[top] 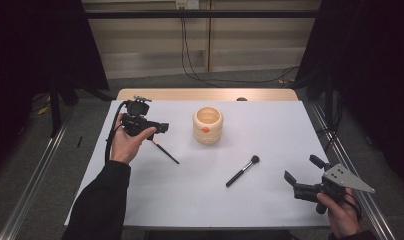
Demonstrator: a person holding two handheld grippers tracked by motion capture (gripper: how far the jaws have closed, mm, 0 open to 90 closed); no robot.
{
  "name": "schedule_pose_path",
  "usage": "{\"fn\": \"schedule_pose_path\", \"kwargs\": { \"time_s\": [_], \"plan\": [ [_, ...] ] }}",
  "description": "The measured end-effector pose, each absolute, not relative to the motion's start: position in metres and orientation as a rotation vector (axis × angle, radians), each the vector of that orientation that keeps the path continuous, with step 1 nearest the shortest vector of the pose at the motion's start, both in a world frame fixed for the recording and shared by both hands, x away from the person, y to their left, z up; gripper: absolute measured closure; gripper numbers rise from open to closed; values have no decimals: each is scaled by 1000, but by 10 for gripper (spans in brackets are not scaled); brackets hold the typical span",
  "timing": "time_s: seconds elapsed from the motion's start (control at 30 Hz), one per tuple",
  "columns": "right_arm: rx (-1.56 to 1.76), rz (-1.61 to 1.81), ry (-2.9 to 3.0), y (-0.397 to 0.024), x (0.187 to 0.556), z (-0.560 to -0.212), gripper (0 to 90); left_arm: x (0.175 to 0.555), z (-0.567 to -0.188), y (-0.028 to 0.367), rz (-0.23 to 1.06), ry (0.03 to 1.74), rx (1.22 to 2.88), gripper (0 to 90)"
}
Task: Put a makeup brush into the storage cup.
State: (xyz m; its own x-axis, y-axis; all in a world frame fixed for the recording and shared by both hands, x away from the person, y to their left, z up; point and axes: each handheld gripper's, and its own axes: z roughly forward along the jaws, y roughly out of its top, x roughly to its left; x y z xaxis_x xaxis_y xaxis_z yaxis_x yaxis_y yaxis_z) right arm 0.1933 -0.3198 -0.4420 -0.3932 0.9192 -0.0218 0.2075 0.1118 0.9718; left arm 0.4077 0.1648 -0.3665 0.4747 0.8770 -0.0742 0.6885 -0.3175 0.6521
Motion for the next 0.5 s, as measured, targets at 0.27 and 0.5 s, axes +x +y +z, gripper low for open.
{"fn": "schedule_pose_path", "kwargs": {
  "time_s": [0.27, 0.5],
  "plan": [
    [1108, 1325, 1705, -319, 194, -442, 0, 418, -371, 166, 295, 1396, 2139, 62],
    [1106, 1325, 1707, -320, 194, -442, 0, 426, -376, 165, 218, 1512, 2158, 59]
  ]
}}
